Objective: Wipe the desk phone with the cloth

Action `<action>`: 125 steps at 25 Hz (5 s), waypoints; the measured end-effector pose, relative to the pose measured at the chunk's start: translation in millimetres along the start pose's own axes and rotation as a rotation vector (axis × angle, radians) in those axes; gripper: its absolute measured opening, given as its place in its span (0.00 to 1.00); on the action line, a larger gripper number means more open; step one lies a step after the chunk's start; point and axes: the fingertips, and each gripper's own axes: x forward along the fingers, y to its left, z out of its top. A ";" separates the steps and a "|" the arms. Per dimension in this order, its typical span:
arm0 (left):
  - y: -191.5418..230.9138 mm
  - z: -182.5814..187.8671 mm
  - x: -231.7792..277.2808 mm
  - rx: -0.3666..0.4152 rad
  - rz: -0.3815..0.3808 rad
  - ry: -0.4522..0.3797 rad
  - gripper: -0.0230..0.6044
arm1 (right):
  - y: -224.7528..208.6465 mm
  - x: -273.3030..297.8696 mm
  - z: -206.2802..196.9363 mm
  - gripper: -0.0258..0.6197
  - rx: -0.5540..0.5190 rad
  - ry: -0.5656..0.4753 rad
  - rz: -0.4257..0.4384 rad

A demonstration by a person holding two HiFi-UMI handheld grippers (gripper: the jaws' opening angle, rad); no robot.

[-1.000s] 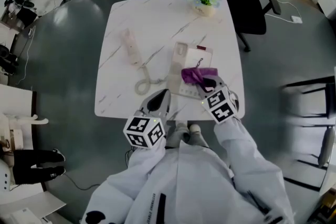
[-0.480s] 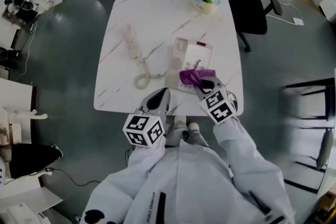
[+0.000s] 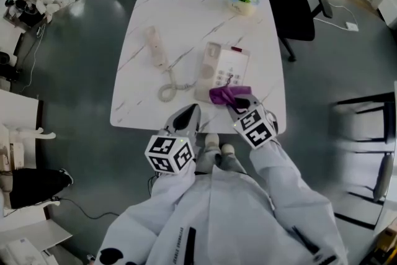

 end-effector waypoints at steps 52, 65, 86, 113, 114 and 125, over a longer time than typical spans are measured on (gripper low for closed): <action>4.0 64.8 6.9 0.068 -0.010 -0.128 0.03 | -52.3 -77.4 73.5 0.10 0.458 -0.531 -0.012; 45.1 89.2 55.0 0.064 -0.115 -0.056 0.03 | -110.2 -53.4 118.5 0.10 0.466 -0.561 -0.200; 88.1 96.9 94.7 0.039 -0.180 0.014 0.03 | -133.6 26.8 146.5 0.10 0.018 -0.196 -0.331; 96.4 78.3 93.5 0.042 -0.258 0.077 0.03 | -104.7 76.1 109.8 0.10 0.091 0.003 -0.243; 96.0 77.7 93.2 0.043 -0.263 0.077 0.03 | -104.1 76.6 109.3 0.10 0.091 0.006 -0.243; 91.7 74.4 80.9 0.036 -0.272 0.068 0.03 | -87.7 75.9 104.1 0.10 0.030 0.062 -0.237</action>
